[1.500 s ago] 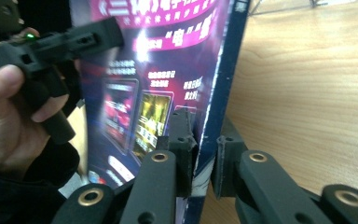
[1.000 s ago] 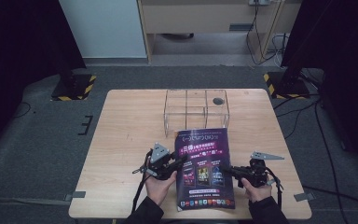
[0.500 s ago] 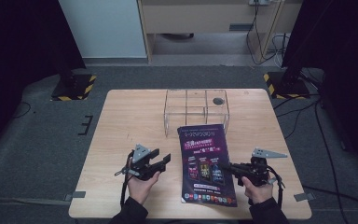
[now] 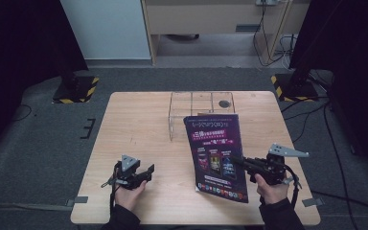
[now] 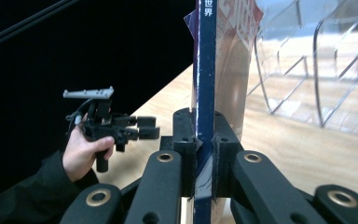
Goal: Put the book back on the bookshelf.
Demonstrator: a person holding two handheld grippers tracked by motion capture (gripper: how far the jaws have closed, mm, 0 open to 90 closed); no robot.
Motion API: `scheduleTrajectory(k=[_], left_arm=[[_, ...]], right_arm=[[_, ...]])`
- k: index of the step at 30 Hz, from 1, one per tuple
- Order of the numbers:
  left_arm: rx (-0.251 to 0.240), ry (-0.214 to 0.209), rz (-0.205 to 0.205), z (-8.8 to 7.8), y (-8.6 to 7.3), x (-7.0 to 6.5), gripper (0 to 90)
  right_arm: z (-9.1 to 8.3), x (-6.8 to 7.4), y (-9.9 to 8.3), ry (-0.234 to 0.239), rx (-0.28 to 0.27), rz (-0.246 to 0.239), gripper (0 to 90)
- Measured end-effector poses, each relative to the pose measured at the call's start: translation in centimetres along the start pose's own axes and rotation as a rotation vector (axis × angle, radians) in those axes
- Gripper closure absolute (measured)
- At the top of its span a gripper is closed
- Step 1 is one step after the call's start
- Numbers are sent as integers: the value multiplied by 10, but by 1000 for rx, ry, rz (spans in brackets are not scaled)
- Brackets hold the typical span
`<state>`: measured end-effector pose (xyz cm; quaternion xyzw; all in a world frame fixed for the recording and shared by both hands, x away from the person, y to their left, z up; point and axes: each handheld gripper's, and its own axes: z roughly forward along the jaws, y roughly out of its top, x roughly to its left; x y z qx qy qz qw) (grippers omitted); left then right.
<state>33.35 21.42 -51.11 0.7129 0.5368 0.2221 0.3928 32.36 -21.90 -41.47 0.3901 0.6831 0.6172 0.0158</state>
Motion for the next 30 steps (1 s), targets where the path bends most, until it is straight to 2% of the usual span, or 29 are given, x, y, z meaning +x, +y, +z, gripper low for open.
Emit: scheduleTrajectory(k=[7,11,18,30], left_arm=[[27,55,-11,6,-5,8,308],[48,91,4,8,-5,10,287],[72,106,10,13,-7,11,264],[116,134,30,20,-9,12,245]], right_arm=[[-5,6,18,-35,-38,-42,842],[-8,8,30,-52,-74,-62,843],[-19,11,54,-100,-158,-92,842],[-23,6,74,-157,-201,-116,842]])
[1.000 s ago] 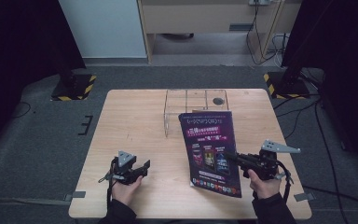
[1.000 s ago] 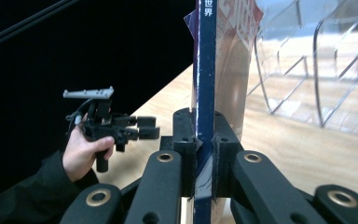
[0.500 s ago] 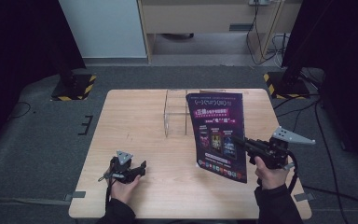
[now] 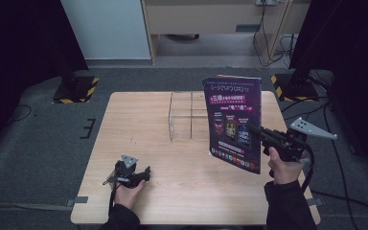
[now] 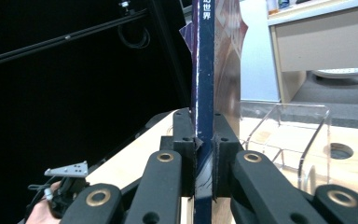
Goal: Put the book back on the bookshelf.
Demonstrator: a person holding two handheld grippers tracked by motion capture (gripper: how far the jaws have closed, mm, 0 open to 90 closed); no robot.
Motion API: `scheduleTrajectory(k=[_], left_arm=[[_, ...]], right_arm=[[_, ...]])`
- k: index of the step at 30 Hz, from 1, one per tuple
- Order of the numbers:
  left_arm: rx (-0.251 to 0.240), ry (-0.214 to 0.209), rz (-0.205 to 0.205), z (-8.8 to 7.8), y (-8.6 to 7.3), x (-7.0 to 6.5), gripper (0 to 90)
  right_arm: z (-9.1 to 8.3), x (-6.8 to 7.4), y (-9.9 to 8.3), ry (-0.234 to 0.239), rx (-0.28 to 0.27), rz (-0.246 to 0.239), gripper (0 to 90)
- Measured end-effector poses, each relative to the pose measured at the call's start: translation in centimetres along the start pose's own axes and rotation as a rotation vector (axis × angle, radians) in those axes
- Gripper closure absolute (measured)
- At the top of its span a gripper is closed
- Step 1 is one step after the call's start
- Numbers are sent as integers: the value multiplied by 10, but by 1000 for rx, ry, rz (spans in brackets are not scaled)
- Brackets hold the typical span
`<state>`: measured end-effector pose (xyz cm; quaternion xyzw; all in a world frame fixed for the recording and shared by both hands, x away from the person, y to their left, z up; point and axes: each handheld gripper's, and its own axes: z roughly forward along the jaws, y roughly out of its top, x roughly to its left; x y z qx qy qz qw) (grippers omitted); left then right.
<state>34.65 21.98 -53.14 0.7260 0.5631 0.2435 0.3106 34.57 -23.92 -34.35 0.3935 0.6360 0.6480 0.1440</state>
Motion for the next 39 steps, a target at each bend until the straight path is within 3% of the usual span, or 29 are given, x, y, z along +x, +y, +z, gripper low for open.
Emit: scheduleTrajectory(k=[20,29,39], left_arm=[[-7,-2,1,4,-1,2,194],[-5,-3,2,5,-1,2,185],[-6,-3,2,5,-1,2,180]], right_arm=[[18,-15,21,-110,-49,-35,843],[38,-25,24,-161,-83,-53,843],[64,-38,20,-219,-80,-60,843]])
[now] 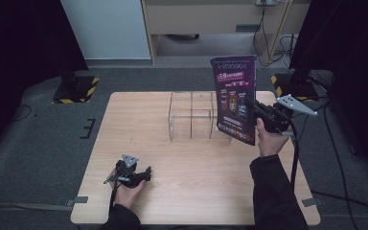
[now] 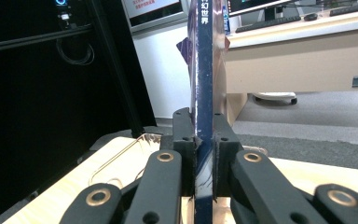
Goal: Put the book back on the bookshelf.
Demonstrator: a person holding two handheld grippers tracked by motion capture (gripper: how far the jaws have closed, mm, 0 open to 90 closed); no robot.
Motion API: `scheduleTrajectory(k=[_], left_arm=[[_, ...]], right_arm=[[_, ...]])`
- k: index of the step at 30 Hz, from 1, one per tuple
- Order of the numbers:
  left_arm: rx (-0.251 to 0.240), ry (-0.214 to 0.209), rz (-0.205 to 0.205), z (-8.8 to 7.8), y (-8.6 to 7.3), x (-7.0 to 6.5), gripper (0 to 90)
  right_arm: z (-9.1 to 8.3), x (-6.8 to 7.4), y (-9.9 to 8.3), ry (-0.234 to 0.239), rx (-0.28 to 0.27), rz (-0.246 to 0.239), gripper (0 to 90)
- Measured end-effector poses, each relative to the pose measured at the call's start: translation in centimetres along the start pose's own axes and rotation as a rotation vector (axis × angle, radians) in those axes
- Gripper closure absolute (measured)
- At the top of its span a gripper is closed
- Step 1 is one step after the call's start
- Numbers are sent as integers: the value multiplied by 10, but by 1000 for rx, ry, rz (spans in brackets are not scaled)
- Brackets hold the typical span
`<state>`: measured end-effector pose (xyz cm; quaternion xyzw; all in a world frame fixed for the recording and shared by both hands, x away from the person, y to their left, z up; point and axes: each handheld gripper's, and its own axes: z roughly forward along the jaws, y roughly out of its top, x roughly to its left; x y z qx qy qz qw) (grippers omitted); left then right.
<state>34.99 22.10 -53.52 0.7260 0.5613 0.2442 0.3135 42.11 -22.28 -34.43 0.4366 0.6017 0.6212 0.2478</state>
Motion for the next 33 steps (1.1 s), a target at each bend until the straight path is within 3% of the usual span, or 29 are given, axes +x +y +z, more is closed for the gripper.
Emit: scheduleTrajectory(k=[13,18,33], left_arm=[[0,0,2,0,0,0,178],[1,0,3,0,0,0,177],[1,0,3,0,0,0,177]], right_arm=[[27,-9,-14,-60,6,-6,843],[33,-10,-21,-83,20,-30,842],[45,-12,-41,-104,40,-37,842]])
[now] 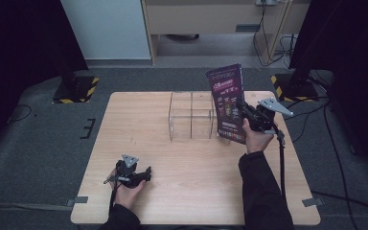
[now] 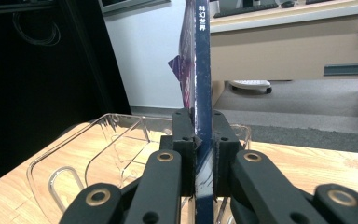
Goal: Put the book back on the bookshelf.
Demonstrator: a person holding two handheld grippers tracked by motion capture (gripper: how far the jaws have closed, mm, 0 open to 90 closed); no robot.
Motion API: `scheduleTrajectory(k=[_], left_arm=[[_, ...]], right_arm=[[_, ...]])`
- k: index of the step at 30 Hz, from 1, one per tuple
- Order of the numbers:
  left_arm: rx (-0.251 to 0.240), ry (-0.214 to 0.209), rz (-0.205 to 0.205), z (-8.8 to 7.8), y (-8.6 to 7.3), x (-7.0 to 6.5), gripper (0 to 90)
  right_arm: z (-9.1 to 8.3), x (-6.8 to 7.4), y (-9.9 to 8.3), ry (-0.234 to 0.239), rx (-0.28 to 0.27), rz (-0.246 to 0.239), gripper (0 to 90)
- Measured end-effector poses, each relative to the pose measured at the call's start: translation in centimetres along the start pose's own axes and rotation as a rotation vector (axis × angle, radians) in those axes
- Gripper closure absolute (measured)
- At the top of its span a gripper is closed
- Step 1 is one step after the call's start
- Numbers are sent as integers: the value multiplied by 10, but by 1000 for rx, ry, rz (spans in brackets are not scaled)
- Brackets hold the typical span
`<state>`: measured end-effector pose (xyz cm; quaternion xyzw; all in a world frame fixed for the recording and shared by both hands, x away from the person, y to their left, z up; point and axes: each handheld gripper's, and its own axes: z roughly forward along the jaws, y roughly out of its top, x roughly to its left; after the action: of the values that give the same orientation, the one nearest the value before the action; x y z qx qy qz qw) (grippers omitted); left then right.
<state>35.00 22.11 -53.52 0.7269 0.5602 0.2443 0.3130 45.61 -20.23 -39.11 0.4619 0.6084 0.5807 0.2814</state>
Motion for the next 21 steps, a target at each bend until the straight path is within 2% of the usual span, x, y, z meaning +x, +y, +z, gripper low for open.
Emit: scheduleTrajectory(k=[13,21], left_arm=[[0,0,-1,0,0,0,177],[0,0,-1,0,0,0,177]], right_arm=[[-3,0,-13,8,-16,-16,841],[-9,0,-19,15,-37,-55,838]])
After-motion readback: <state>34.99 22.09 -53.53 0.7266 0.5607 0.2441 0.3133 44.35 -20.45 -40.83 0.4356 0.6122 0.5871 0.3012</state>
